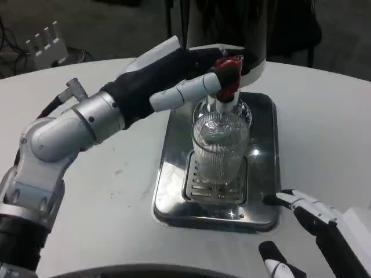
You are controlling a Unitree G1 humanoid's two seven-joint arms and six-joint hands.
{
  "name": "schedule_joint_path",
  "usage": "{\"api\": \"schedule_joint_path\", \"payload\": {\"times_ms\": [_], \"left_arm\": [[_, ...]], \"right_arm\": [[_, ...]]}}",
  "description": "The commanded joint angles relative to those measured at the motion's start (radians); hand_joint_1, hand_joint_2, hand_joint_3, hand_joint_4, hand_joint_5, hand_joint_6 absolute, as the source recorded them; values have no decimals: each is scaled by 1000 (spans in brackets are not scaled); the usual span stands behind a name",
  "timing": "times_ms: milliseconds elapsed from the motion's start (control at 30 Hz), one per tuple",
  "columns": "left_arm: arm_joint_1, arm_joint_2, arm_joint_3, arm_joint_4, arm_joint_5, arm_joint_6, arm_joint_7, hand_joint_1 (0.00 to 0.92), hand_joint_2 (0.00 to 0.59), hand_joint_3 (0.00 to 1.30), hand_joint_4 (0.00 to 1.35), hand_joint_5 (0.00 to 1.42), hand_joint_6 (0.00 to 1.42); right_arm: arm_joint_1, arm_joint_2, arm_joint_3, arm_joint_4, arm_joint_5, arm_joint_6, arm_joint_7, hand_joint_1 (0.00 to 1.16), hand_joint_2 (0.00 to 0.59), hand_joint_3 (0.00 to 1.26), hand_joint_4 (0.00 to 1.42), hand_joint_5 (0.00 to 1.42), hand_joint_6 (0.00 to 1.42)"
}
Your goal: Grasp the cup under the faucet to collect the drink, then remove the cup.
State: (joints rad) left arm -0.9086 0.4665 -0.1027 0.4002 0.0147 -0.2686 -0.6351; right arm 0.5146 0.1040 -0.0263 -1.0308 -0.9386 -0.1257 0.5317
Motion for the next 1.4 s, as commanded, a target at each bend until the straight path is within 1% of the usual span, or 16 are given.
{"api": "schedule_joint_path", "payload": {"times_ms": [33, 133, 233, 400, 533, 767, 967, 1133, 1200, 1267, 1333, 1367, 1400], "left_arm": [[-12, -12, -48, 6, 43, -44, -34, 0, 110, 254, 224, 326, 419], [-14, -12, -60, 1, 61, -66, -37, 0, 110, 257, 228, 326, 421], [-16, -2, -81, -9, 93, -103, -32, 0, 110, 256, 221, 317, 415], [-18, 6, -95, -12, 127, -139, -27, 0, 110, 255, 199, 292, 404], [-21, 20, -106, -13, 163, -166, -16, 0, 110, 244, 195, 285, 392], [-25, 41, -105, 1, 189, -190, 5, 0, 109, 242, 185, 275, 388], [-31, 62, -125, -15, 250, -236, 28, 0, 109, 237, 185, 272, 387], [-41, 81, -144, -25, 291, -269, 46, 0, 108, 231, 172, 260, 387], [-42, 83, -147, -25, 295, -273, 48, 0, 110, 229, 172, 259, 387], [-43, 87, -149, -25, 301, -277, 51, 0, 111, 227, 171, 259, 387], [-43, 92, -151, -29, 306, -281, 52, 0, 112, 225, 171, 258, 387], [-42, 95, -153, -31, 308, -283, 52, 0, 112, 225, 171, 258, 387], [-42, 96, -154, -33, 309, -284, 52, 0, 112, 224, 171, 258, 387]], "right_arm": [[27, 89, 6, -16, -4, 6, -2, 316, 463, 239, 141, 194, 196], [26, 88, 6, -16, -1, 13, 0, 316, 463, 243, 141, 195, 196], [21, 86, 11, -16, -4, 22, 0, 316, 463, 244, 146, 197, 196], [11, 84, 20, -16, -3, 46, 7, 316, 463, 247, 150, 198, 196], [4, 78, 28, -16, -8, 54, 6, 316, 463, 249, 151, 204, 196], [-3, 73, 34, -16, -14, 72, 17, 316, 463, 250, 151, 208, 196], [-22, 68, 40, -16, -17, 100, 28, 316, 463, 250, 151, 208, 196], [-34, 66, 56, -16, -26, 124, 30, 316, 463, 250, 151, 208, 196], [-35, 67, 62, -16, -16, 152, 33, 316, 463, 250, 151, 208, 196], [-41, 58, 66, -16, 16, 202, 44, 316, 463, 250, 151, 208, 196], [-60, 58, 65, -16, 93, 304, 69, 319, 452, 242, 151, 209, 196], [-68, 54, 64, -16, 127, 345, 73, 324, 433, 226, 151, 209, 196], [-86, 46, 62, -14, 165, 393, 78, 326, 428, 222, 151, 209, 196]]}}
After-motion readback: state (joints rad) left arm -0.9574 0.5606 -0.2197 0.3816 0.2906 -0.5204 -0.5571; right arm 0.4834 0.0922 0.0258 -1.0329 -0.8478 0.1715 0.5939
